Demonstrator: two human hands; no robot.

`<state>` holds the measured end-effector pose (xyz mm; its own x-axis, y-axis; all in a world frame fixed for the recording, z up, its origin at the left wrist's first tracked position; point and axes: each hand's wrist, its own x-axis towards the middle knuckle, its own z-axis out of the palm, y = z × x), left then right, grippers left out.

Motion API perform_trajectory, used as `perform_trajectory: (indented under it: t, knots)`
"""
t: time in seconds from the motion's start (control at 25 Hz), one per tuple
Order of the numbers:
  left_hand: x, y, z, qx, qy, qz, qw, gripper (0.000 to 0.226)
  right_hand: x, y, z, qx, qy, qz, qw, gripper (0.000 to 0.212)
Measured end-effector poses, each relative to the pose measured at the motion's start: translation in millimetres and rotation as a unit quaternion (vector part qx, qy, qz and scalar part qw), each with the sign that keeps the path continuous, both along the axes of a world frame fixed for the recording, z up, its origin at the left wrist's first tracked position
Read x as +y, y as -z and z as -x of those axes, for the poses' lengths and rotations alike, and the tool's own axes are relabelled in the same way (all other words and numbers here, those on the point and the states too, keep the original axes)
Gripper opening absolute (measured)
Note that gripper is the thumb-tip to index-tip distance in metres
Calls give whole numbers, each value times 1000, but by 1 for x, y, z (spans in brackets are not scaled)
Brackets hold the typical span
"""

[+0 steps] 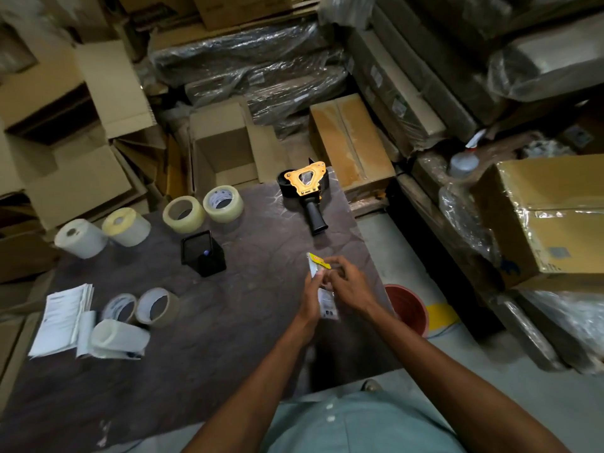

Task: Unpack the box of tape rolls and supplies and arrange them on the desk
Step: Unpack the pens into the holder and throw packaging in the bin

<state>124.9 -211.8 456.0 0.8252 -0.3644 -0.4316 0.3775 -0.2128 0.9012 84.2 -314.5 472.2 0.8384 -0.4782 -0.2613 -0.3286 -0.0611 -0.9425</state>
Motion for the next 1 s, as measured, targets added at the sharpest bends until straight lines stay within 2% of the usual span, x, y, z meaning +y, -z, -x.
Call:
perform_trajectory:
  t: [0.08,0.2,0.36,0.56,0.68,0.72,0.88,1.0]
  knots:
    - [13,-4,-10,61,-33,8,998,21,4,2,-7,8,-35,-23,999,26]
    - [35,1,-20,110,-78,20,991,35,13,7,-9,9,-58,2,998,32]
    - [57,2,-28,131,-117,58,983,28,29,17,7,14,-73,53,996,24]
    - [75,4,-30,104,-125,88,983,36,54,10,29,-9,-115,51,992,41]
    - [81,3,-29,52,-114,94,988,67,61,8,30,4,-90,34,995,50]
    - [83,3,-28,35,-100,93,990,69,62,8,30,14,-77,18,997,51]
    - [90,5,-32,-9,-42,80,996,40,67,6,27,27,-61,-17,998,50]
    - [96,4,-36,15,-26,89,996,41,72,1,29,25,-48,-21,998,46]
